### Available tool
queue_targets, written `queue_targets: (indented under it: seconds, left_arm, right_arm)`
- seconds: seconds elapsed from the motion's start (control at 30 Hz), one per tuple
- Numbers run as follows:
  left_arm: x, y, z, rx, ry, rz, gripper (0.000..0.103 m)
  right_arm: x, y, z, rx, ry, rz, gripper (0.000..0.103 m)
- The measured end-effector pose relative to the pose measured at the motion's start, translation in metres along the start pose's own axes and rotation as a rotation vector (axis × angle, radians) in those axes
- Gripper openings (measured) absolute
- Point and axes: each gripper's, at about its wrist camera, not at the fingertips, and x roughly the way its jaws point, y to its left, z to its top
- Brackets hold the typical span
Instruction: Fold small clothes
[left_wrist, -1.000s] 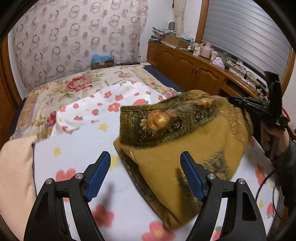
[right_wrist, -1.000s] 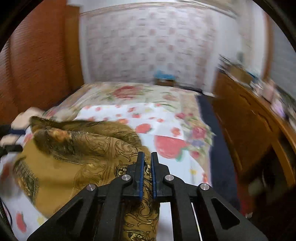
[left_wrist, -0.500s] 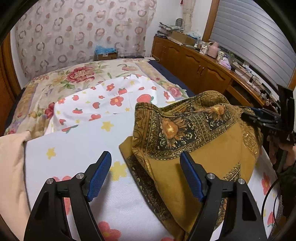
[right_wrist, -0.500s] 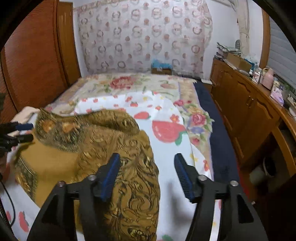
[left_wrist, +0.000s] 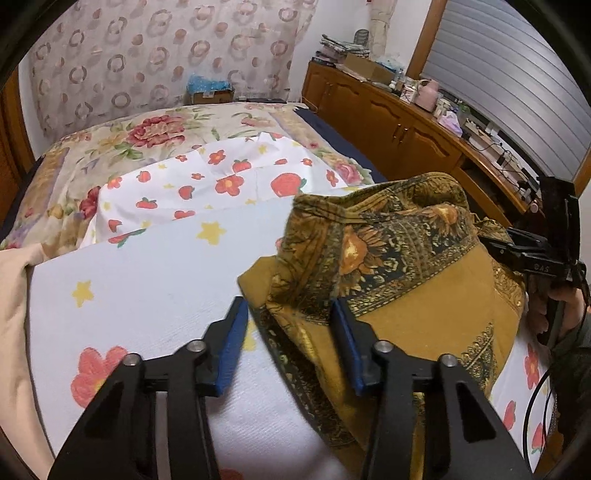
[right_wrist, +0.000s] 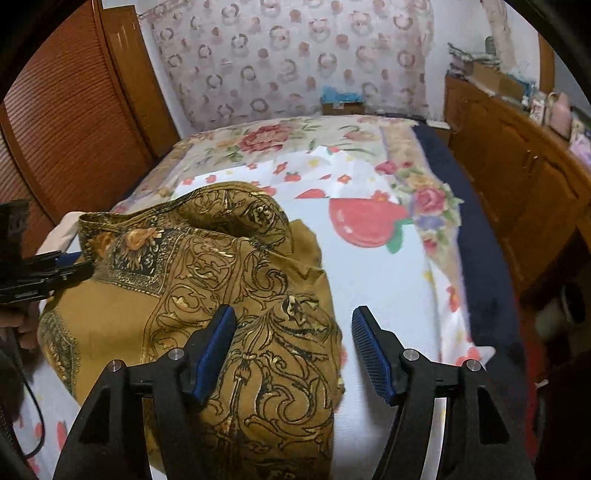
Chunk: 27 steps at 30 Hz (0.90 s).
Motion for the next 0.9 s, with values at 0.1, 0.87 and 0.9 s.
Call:
queue_targets:
  seconds: [0.1,0.87,0.9]
  left_arm:
    - [0.001,-0.002,-0.001,0.008,-0.001,-0.018,0.031]
    - [-0.194,0.017,-0.048,-0.035,-0.374,0.057,0.009]
    - [-0.203,0.027,-0.055,-0.051,-0.385,0.073,0.009]
  right_arm:
    - [0.001,-0.006,0.001,-0.004,-0.005,0.028,0.061]
    - [-0.088,0.110,0.016,-0.254,-0.276,0.121,0.011]
    - [-0.087,0.121,0.020,-0.276,-0.281,0.133,0.011]
